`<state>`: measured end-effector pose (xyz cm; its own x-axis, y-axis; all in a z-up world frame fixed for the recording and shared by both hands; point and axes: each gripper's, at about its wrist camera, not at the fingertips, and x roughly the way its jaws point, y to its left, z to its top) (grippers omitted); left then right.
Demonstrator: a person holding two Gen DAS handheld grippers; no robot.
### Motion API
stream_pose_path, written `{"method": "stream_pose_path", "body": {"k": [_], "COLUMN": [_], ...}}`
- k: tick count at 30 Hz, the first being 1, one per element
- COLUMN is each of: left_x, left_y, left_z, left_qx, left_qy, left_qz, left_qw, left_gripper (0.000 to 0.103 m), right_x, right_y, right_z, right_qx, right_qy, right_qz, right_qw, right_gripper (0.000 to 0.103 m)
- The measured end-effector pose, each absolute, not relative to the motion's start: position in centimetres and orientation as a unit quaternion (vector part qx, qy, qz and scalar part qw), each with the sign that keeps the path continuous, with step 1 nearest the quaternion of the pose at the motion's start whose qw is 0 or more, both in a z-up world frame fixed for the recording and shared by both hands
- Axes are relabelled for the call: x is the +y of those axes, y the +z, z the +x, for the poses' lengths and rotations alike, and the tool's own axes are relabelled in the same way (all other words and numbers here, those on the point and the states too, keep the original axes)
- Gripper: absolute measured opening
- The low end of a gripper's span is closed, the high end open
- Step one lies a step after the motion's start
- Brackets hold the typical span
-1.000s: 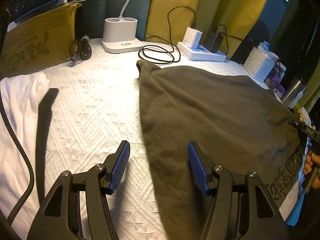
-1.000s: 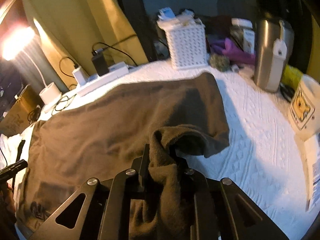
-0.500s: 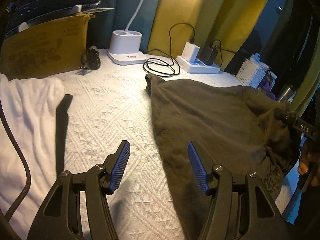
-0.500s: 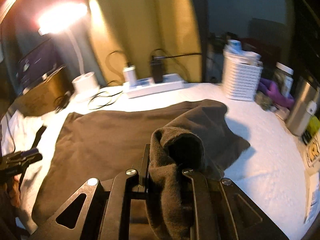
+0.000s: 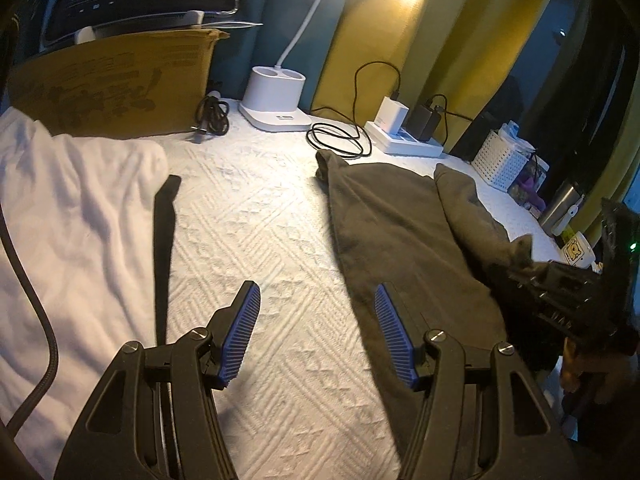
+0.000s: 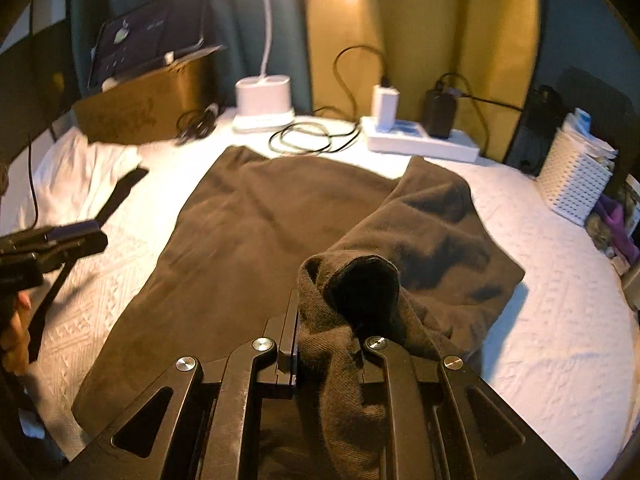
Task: Fold small clothes
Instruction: 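Grasp the side edge of the folded shirt with the right gripper and lift, then fold the held side edge over the shirt with the right gripper and release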
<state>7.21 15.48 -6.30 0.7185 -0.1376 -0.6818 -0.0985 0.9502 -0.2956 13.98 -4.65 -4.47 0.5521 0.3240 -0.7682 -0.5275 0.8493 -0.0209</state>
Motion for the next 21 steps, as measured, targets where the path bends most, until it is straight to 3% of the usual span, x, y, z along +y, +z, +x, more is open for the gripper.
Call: {"method": "stream_pose_path", "body": {"k": [9,11,13,14,21], "left_x": [16.4,16.6,16.8,16.9,17.3], "left_y": [-6.5,-6.5,-6.4,-6.3,-6.0], "left_z": [6.1,5.9,5.7,5.6,4.7], "left_qx": [0.371,0.369,0.366,0.366,0.362], "left_qy": [-0.010,-0.008,-0.007,-0.006,0.004], "left_qz": [-0.163,-0.164,-0.166,-0.166,-0.164], "left_qw": [0.914,0.915,0.915,0.916,0.917], "left_gripper": [0.060,0.060,0.060,0.060,0.060], "right_x": [-2.0,-1.6,-1.0,-0.7,1.1], "right_y": [-6.0,-6.1,-5.9,-5.9,-6.2], "right_z": [13.4,13.3,13.0,12.7,11.1], "right_qx": [0.446,0.453,0.456,0.456,0.460], "right_qy": [0.254,0.257,0.278,0.288,0.330], "right_qz": [-0.137,-0.134,-0.122,-0.117,-0.116], "right_qw": [0.847,0.843,0.837,0.834,0.816], "right_gripper": [0.016,0.028,0.067,0.073,0.074]}}
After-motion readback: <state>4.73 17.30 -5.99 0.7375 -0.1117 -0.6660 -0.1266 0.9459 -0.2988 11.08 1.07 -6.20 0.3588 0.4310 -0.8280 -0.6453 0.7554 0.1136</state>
